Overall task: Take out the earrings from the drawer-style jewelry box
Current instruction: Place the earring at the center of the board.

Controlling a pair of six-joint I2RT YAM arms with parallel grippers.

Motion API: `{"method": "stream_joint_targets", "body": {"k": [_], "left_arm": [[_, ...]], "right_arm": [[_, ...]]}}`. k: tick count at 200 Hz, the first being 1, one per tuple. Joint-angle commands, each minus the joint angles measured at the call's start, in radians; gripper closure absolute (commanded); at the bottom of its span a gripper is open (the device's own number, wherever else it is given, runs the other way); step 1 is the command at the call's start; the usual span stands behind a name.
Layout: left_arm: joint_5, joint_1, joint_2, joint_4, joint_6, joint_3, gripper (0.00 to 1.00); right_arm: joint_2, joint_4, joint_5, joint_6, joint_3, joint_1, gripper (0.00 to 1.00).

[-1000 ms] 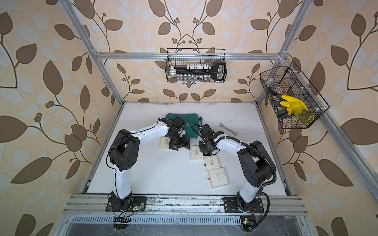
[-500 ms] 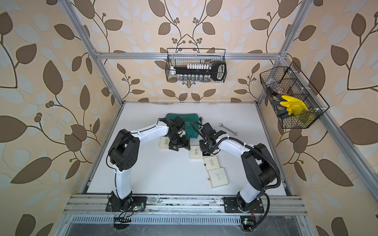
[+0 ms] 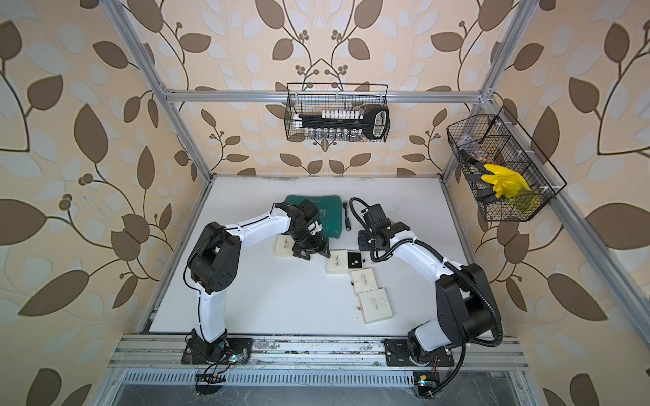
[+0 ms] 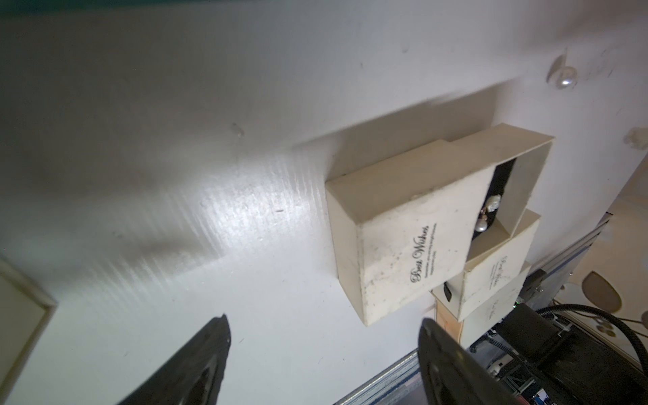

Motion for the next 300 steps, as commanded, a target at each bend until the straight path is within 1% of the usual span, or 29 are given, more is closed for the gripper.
{"method": "stream_joint_targets", "body": {"k": [1, 27, 92, 109, 140, 175, 210, 238, 275, 300], "left_arm": [[0.033, -0.005, 0.018, -0.001, 0.025, 0.04, 0.14], [0.033, -0.015, 0.037, -0.009, 0.029, 0.057, 0.14], [0.033, -0.028, 0.079, -0.018, 0.033, 0.08, 0.14], [0.036, -0.029, 0.084, -0.019, 0.034, 0.084, 0.14], [0.035, -0.03, 0.09, -0.024, 0.037, 0.092, 0.14], [0.035, -0.031, 0.102, -0.022, 0.037, 0.102, 0.14], [0.035, -0.033, 0.111, -0.023, 0.037, 0.113, 0.14], [0.031, -0.034, 0.116, -0.025, 0.038, 0.121, 0.14], [0.032, -0.034, 0.124, -0.028, 0.036, 0.127, 0.14], [0.029, -0.036, 0.124, -0.03, 0.036, 0.129, 0.14]], "right_arm": [[0.007, -0.042, 0.049, 0.022, -0.034, -0.043, 0.9], [0.046, -0.013, 0.008, 0.032, -0.053, -0.082, 0.9], [0.141, 0.043, -0.073, 0.044, -0.061, -0.112, 0.89], [0.157, 0.043, -0.088, 0.041, -0.052, -0.119, 0.87], [0.158, 0.041, -0.095, 0.041, -0.039, -0.121, 0.79], [0.107, 0.041, -0.113, 0.041, -0.048, -0.117, 0.77], [0.009, 0.078, -0.172, 0.008, -0.088, -0.08, 0.77], [-0.044, 0.07, -0.207, -0.039, -0.1, -0.014, 0.76], [-0.043, 0.034, -0.22, -0.103, -0.08, 0.073, 0.76], [-0.015, 0.014, -0.206, -0.12, -0.065, 0.093, 0.77]]}}
